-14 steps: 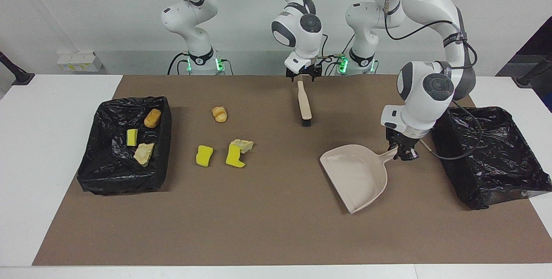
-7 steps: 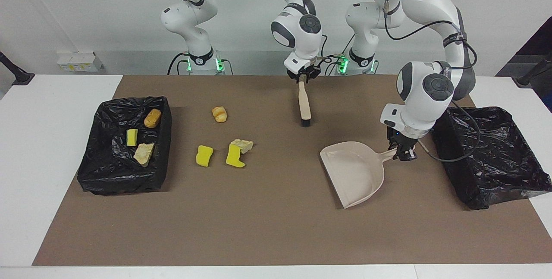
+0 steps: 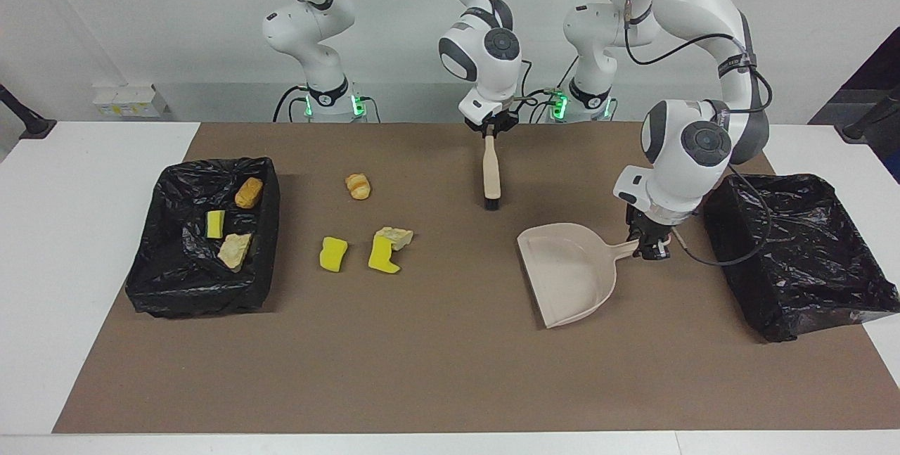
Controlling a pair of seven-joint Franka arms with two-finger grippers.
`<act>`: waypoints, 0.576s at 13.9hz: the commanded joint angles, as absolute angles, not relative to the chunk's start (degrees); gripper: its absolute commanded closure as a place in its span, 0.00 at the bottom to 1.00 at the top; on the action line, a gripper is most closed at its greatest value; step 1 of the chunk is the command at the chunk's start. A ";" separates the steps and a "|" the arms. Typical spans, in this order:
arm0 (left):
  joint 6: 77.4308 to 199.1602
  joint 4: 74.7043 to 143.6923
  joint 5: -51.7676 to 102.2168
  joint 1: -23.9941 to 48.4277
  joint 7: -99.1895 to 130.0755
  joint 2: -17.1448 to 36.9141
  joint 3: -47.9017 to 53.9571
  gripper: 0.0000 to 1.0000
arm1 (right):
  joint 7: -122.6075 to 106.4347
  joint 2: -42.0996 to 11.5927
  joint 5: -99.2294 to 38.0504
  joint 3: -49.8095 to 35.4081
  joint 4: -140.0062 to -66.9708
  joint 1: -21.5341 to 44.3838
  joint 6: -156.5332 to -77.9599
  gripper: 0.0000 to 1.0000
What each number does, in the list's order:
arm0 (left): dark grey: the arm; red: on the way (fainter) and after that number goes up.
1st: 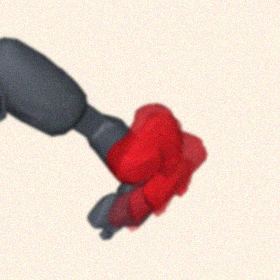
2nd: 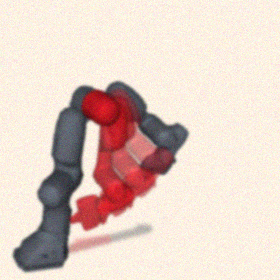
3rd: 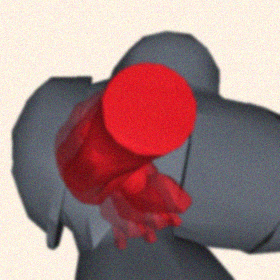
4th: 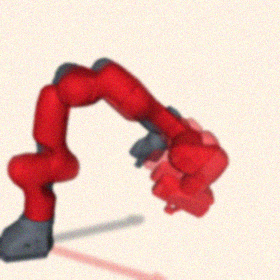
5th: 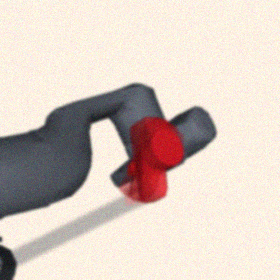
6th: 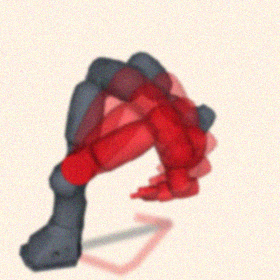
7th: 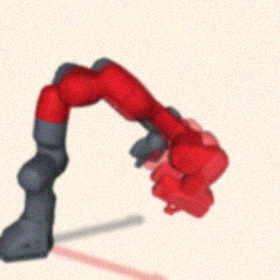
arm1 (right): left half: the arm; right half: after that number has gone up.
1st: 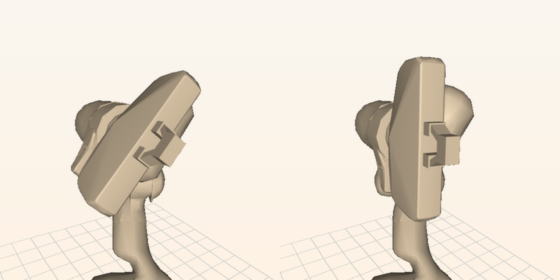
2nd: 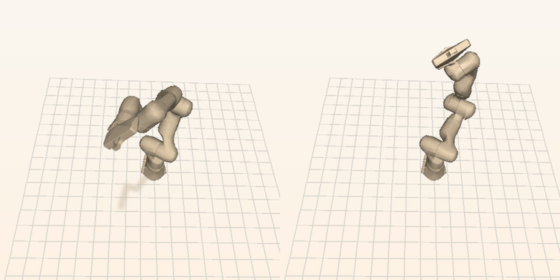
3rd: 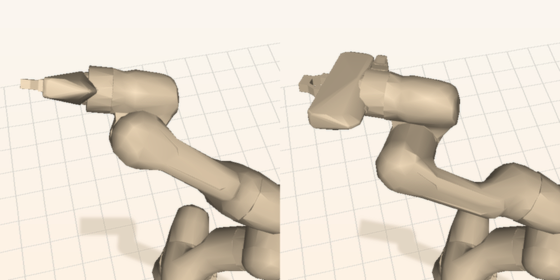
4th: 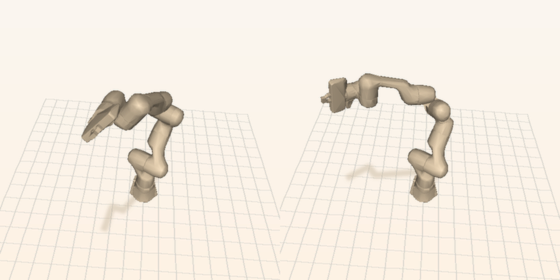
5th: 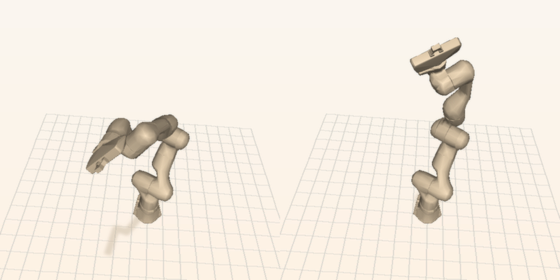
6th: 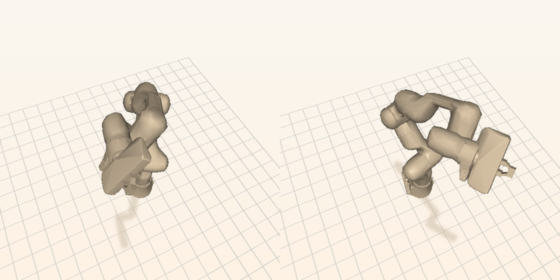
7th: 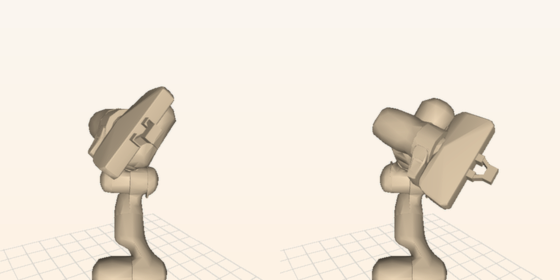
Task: Sweep and dump trash in bin
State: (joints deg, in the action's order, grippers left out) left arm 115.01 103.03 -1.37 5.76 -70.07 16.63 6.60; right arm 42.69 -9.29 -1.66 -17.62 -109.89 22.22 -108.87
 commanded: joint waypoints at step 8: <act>115.57 108.01 -0.44 21.34 -53.80 12.40 6.15 1.00 | -0.90 -5.18 6.66 -17.75 -111.35 -10.15 -96.86 1.00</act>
